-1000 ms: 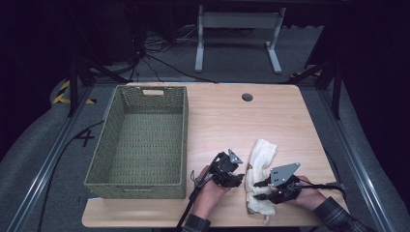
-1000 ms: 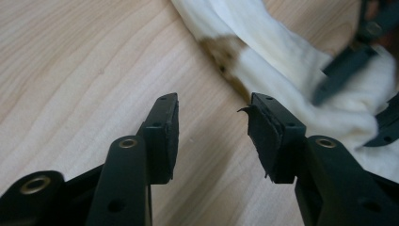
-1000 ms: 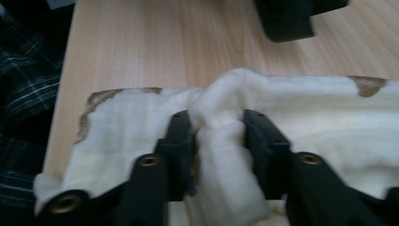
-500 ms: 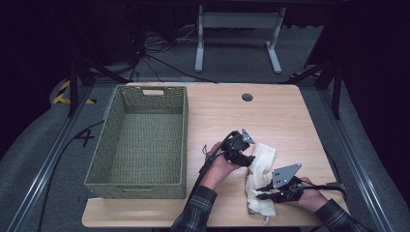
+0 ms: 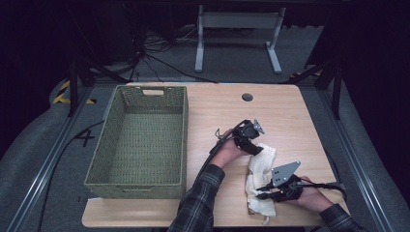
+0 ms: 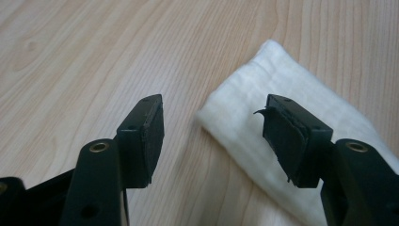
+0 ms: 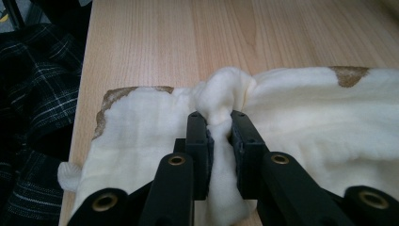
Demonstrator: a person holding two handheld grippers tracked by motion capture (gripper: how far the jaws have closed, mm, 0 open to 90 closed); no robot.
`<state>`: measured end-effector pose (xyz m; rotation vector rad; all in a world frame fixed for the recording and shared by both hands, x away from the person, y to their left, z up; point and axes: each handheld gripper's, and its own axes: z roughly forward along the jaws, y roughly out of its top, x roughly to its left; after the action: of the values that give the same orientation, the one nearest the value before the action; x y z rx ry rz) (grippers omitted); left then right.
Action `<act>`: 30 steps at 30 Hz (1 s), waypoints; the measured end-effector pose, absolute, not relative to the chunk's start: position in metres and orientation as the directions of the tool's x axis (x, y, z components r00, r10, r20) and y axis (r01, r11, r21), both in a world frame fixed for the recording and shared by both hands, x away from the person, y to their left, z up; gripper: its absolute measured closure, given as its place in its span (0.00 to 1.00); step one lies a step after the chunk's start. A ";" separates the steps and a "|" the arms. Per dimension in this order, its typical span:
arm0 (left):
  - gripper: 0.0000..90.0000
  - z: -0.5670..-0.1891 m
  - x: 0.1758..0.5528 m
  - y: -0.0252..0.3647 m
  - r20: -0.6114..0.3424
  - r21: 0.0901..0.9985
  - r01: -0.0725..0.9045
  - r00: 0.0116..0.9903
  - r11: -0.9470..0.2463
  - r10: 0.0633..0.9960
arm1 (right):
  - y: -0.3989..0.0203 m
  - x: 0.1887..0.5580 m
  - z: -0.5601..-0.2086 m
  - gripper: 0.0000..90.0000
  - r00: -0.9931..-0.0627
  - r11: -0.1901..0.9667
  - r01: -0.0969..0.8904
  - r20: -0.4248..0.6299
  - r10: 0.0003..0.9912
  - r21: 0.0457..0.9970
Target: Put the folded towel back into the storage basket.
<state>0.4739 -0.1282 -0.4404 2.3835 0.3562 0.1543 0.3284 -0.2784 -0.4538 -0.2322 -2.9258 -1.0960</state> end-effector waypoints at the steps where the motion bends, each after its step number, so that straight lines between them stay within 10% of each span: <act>1: 0.44 -0.442 0.475 -0.131 0.016 0.665 0.204 0.958 -0.718 0.287 | -0.278 0.329 -0.454 0.89 -0.989 0.745 0.142 0.061 0.135 0.652; 30: 0.44 -0.451 0.471 -0.107 0.020 0.628 0.244 0.944 -0.739 0.329 | -0.280 0.330 -0.453 0.89 -0.990 0.748 0.140 0.070 0.124 0.649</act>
<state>0.4714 -0.1066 -0.4506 2.4373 0.4029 0.1703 0.3300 -0.2798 -0.4533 -0.2196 -2.9160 -1.0845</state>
